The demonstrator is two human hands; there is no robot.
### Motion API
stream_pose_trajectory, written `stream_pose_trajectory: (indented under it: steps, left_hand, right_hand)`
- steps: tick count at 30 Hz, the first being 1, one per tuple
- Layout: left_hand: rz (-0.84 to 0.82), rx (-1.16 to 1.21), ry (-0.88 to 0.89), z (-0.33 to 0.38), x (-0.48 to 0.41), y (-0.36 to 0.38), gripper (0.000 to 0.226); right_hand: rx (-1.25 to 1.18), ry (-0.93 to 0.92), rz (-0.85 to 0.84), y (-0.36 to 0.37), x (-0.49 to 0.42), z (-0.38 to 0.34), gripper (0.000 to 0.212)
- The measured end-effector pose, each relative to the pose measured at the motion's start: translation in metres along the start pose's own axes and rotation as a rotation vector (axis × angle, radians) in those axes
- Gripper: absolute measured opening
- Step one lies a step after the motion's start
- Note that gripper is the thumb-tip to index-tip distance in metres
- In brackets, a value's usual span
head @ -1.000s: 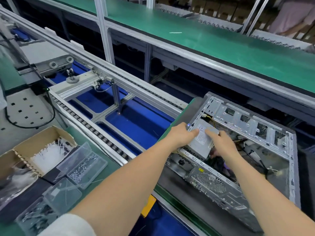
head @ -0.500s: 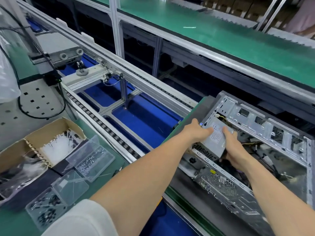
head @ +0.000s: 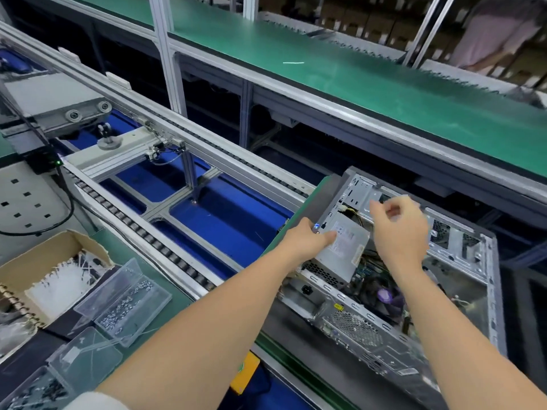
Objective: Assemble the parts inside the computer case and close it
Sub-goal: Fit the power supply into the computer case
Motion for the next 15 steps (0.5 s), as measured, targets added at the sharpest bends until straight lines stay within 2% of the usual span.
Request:
stream_pose_trajectory:
  steps: [3, 4, 5, 7, 10, 13, 15]
  left_hand:
    - [0.021, -0.043, 0.029, -0.001, 0.002, 0.000, 0.086]
    - [0.028, -0.062, 0.034, -0.001, 0.003, 0.000, 0.086]
    - [0.037, -0.082, 0.033, 0.000, 0.003, -0.001, 0.085]
    - [0.074, -0.145, 0.026, 0.002, 0.006, -0.002, 0.077]
    - [0.161, -0.252, 0.060, 0.008, 0.009, -0.004, 0.058]
    - [0.154, -0.244, 0.063, 0.010, 0.012, -0.005, 0.060]
    - [0.131, -0.158, 0.034, 0.009, 0.014, -0.006, 0.062]
  right_hand:
    - [-0.875, 0.034, -0.115, -0.020, -0.037, -0.032, 0.049]
    - [-1.045, 0.065, -0.148, -0.015, -0.040, -0.032, 0.049]
    - [-1.087, 0.114, -0.172, -0.003, -0.035, -0.031, 0.046]
    - [-0.971, 0.253, -0.217, 0.040, -0.009, -0.016, 0.041]
    - [-0.955, 0.368, -0.337, 0.086, 0.013, -0.002, 0.047]
    - [-1.060, 0.473, -0.227, 0.078, -0.002, 0.017, 0.045]
    - [-0.923, 0.462, -0.107, 0.063, -0.006, 0.031, 0.041]
Point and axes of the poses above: each hand's wrist, its own x-axis away from the middle knuckle, its own y-axis out of the palm, z = x × y, the point moved 6 cm from there along -x, towards the middle knuckle, and after that the axes turned 3 degrees about -x, right-handed, at the moved point
